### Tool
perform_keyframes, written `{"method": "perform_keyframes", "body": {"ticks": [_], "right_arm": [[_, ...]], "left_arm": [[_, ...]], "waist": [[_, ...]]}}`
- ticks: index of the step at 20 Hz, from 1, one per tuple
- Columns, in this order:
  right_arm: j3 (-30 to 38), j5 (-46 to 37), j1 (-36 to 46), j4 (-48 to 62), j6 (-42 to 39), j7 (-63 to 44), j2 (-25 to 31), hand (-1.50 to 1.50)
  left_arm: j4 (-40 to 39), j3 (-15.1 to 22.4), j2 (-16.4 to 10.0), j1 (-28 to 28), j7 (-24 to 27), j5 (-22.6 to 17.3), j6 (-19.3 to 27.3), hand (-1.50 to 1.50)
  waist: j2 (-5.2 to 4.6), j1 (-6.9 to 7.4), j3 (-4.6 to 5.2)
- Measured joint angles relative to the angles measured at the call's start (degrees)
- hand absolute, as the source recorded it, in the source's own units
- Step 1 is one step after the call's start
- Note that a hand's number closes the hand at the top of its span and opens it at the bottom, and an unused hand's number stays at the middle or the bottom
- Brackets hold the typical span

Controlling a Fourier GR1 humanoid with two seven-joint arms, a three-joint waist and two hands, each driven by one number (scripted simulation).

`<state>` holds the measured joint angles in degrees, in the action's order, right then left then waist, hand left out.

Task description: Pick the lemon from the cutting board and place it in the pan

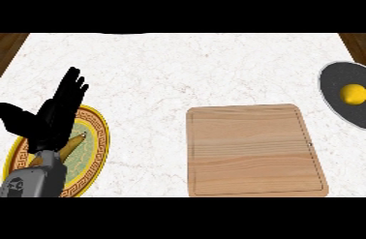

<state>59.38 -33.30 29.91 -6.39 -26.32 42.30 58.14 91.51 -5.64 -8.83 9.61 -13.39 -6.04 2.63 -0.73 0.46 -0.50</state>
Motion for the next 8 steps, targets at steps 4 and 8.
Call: {"method": "perform_keyframes", "body": {"ticks": [4, 8], "right_arm": [[0.5, 1.3, -4.0, -1.1, -1.9, 0.2, 1.5, -1.50], [0.6, 2.4, -6.4, -2.4, -1.7, 0.8, 1.4, -1.50]], "left_arm": [[0.0, -0.5, -0.1, 0.0, -0.2, -0.3, 0.1, 0.00], [-0.1, -0.4, 0.1, 0.4, -0.2, 0.0, 0.4, 0.00]], "waist": [[0.08, -0.26, -0.06], [0.12, -0.18, -0.08]]}}
